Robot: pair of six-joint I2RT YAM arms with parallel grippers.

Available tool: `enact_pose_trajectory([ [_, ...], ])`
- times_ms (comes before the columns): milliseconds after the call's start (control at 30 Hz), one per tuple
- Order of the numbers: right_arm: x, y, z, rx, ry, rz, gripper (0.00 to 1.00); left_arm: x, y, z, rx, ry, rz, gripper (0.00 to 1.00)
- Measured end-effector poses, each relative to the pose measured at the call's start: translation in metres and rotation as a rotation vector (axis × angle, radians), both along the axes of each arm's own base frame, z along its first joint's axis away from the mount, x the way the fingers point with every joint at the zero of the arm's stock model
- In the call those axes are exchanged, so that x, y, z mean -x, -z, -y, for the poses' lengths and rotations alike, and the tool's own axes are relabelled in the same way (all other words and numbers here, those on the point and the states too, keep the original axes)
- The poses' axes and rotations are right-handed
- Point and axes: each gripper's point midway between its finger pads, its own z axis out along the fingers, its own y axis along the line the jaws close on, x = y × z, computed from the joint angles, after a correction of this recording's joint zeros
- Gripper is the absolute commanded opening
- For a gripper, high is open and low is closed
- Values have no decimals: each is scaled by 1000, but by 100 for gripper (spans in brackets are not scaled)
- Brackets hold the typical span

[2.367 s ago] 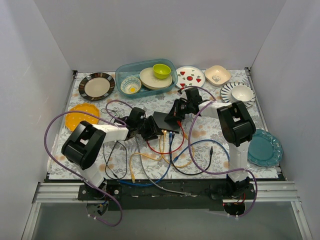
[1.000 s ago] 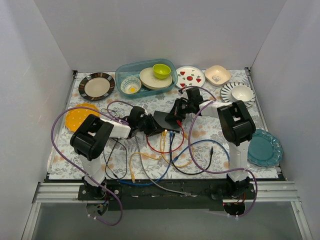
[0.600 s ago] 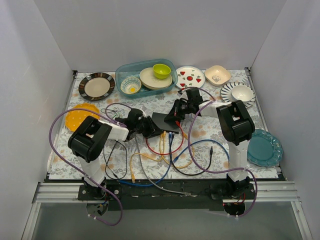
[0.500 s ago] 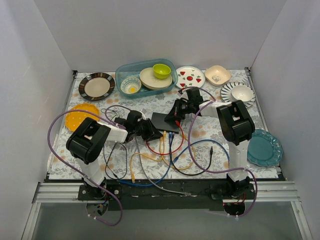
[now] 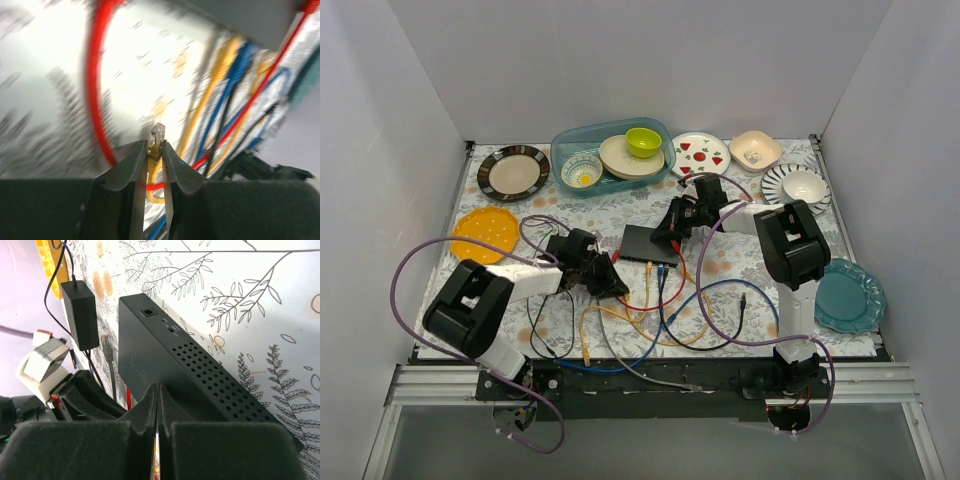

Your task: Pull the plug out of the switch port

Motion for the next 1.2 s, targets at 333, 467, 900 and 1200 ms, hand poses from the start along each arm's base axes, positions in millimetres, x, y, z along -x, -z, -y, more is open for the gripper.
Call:
enact_pose_trajectory([
  [333, -3, 0, 3, 6, 13, 5, 1, 12, -34, -55, -209, -102, 114, 76],
  [467, -4, -1, 4, 12, 20, 10, 1, -5, -60, -58, -179, -189, 206, 83],
  [900, -6, 0, 7, 27, 33, 27, 1, -53, -17, 17, 50, -113, 75, 43],
  [1200, -6, -1, 7, 26, 33, 25, 1, -59, -11, 33, 124, -88, 62, 41],
])
